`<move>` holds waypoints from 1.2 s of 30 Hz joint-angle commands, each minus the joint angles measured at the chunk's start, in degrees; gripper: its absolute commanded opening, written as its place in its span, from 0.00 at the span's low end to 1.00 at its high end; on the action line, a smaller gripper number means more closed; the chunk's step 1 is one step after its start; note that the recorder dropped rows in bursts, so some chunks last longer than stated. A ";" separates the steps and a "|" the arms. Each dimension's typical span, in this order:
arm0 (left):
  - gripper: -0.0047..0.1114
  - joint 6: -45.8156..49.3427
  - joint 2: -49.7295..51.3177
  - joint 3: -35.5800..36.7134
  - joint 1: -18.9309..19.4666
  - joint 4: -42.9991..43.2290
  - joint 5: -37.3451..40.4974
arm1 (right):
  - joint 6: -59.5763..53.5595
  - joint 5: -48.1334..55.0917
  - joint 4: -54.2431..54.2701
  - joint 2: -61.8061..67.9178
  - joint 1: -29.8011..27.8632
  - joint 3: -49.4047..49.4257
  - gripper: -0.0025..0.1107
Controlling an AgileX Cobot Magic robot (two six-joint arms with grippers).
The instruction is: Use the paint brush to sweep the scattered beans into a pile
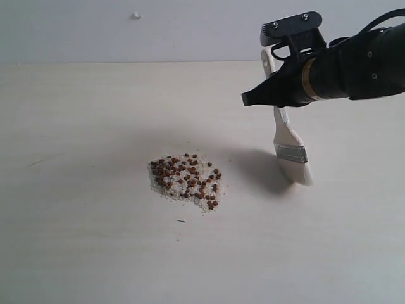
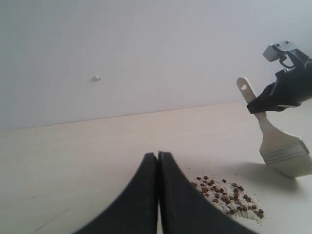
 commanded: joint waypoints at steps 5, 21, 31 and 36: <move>0.04 -0.25 -0.40 0.18 0.07 0.14 -0.08 | 8.12 3.66 0.42 0.40 9.67 1.52 0.02; 0.04 -0.25 -0.40 0.18 0.07 0.14 -0.08 | 32.07 51.60 -11.16 -0.40 25.59 2.06 0.02; 0.04 -0.25 -0.40 0.18 0.07 0.14 -0.08 | 31.86 66.00 -11.16 4.92 39.67 2.67 0.02; 0.04 -0.25 -0.40 0.18 0.07 0.14 -0.08 | 31.86 66.00 -11.16 9.19 41.66 2.67 0.02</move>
